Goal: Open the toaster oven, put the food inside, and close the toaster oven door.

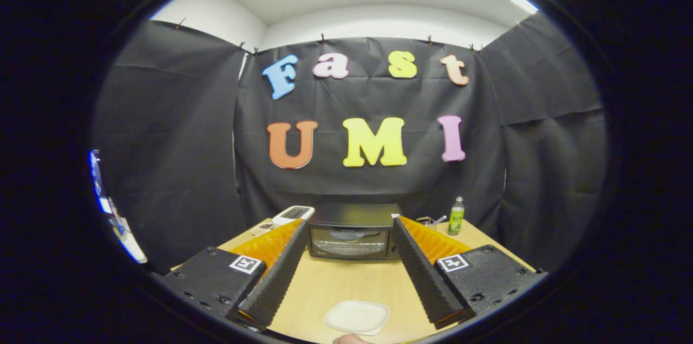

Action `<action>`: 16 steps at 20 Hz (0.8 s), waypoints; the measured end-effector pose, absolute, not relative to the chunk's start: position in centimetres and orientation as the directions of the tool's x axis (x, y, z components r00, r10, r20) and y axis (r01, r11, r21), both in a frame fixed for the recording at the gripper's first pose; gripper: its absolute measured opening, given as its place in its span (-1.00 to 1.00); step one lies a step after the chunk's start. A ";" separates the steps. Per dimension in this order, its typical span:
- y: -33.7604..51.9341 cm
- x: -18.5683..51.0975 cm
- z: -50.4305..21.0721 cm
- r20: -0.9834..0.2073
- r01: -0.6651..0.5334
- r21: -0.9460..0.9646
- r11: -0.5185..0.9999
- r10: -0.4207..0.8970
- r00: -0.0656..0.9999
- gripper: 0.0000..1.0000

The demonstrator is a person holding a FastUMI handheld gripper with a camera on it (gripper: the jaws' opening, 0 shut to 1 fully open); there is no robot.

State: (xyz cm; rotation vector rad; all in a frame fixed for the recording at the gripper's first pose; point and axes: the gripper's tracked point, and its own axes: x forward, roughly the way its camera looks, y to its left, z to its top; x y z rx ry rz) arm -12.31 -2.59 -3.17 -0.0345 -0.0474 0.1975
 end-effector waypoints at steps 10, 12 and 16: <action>-4.7 -13.8 -3.7 0.049 -0.222 -0.039 0.974 0.224 0.973 1.00; -4.1 -14.0 -3.8 0.053 -0.228 -0.051 0.972 0.230 0.972 1.00; -2.4 -13.9 -4.3 0.046 -0.253 -0.072 0.965 0.256 0.966 1.00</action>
